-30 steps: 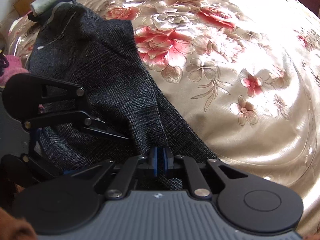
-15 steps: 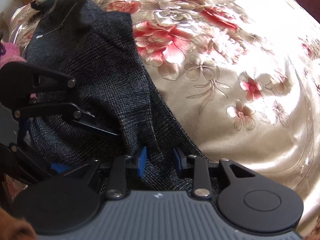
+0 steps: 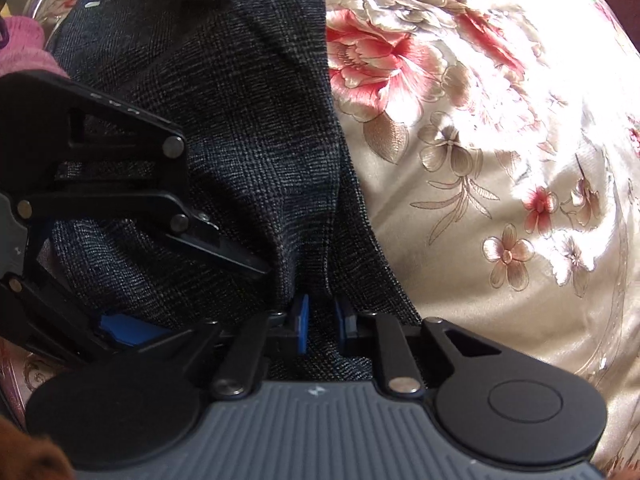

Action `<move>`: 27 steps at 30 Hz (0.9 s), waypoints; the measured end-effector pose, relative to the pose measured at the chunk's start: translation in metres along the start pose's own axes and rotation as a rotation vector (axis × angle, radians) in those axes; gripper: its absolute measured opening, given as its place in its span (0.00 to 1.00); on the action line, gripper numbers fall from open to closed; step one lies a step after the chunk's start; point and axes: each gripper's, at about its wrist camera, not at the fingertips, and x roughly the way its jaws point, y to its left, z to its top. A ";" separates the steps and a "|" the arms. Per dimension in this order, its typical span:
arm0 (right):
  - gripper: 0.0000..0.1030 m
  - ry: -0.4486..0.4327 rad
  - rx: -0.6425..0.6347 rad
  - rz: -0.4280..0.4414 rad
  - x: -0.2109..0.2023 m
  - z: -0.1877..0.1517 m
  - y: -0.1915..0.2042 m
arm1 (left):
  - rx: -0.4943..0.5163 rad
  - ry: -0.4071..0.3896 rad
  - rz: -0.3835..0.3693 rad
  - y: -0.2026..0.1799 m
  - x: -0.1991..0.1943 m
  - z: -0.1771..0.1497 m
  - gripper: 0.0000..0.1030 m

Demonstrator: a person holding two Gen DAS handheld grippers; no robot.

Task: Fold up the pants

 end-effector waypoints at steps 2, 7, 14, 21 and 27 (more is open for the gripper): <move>0.02 -0.021 0.054 -0.023 -0.009 -0.004 0.002 | -0.001 -0.012 0.010 0.000 -0.002 0.000 0.69; 0.01 -0.123 0.165 -0.120 -0.043 -0.011 -0.001 | -0.011 -0.016 0.025 0.002 -0.003 0.003 0.70; 0.00 -0.261 0.220 -0.243 -0.061 -0.004 -0.012 | -0.032 0.020 0.086 0.005 0.011 0.010 0.76; 0.06 -0.277 0.404 -0.359 -0.044 -0.036 -0.018 | -0.043 0.028 0.105 0.003 0.009 0.010 0.79; 0.07 -0.267 0.789 -0.494 -0.064 -0.144 -0.024 | -0.004 0.065 0.120 -0.008 0.019 0.023 0.79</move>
